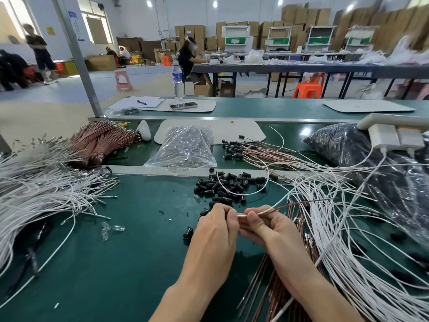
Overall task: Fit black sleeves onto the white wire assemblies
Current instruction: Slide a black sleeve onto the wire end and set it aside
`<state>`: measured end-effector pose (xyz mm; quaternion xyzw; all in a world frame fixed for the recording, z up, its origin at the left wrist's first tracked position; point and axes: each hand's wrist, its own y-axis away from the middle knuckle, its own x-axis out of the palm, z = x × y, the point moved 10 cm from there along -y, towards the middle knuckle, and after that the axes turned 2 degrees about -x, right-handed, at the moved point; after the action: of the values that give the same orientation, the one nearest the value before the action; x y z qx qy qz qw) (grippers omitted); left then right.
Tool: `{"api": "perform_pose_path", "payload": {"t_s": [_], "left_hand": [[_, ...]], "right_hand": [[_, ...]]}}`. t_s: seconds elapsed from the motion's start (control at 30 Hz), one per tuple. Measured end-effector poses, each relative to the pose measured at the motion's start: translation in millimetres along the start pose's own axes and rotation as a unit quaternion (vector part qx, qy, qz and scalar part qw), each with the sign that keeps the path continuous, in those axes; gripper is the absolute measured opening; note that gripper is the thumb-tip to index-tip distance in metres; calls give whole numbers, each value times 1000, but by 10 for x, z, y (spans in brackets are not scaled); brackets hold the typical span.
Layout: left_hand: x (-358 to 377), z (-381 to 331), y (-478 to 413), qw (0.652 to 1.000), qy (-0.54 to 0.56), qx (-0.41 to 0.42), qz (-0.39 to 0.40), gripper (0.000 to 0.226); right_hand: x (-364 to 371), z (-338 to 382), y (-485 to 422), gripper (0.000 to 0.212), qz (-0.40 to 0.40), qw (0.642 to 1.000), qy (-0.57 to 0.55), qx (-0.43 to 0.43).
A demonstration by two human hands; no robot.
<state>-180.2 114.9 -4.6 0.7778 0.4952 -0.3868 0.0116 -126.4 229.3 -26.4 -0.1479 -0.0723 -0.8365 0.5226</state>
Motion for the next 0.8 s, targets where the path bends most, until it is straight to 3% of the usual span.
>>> {"api": "perform_pose_path", "payload": {"t_s": [0.2, 0.33, 0.43, 0.53, 0.7, 0.8], "left_hand": [[-23, 3, -12, 1000, -18, -10, -5, 38], [-162, -137, -16, 978, -188, 46, -79, 37], [-157, -166, -13, 968, -237, 37, -80, 37], [-124, -95, -19, 974, -220, 5, -59, 43], [-99, -42, -6, 993, -100, -18, -55, 44], [-111, -41, 19, 995, -66, -19, -68, 45]], "right_hand": [[-17, -3, 13, 14, -5, 1000, 24, 11], [20, 38, 22, 9, -2, 999, 53, -6], [31, 36, 28, 9, -4, 997, 76, -19], [57, 26, 36, 9, 6, 996, 85, -22], [80, 40, 32, 19, 28, 998, 51, -8], [84, 42, 34, 14, 31, 998, 51, -4]]}}
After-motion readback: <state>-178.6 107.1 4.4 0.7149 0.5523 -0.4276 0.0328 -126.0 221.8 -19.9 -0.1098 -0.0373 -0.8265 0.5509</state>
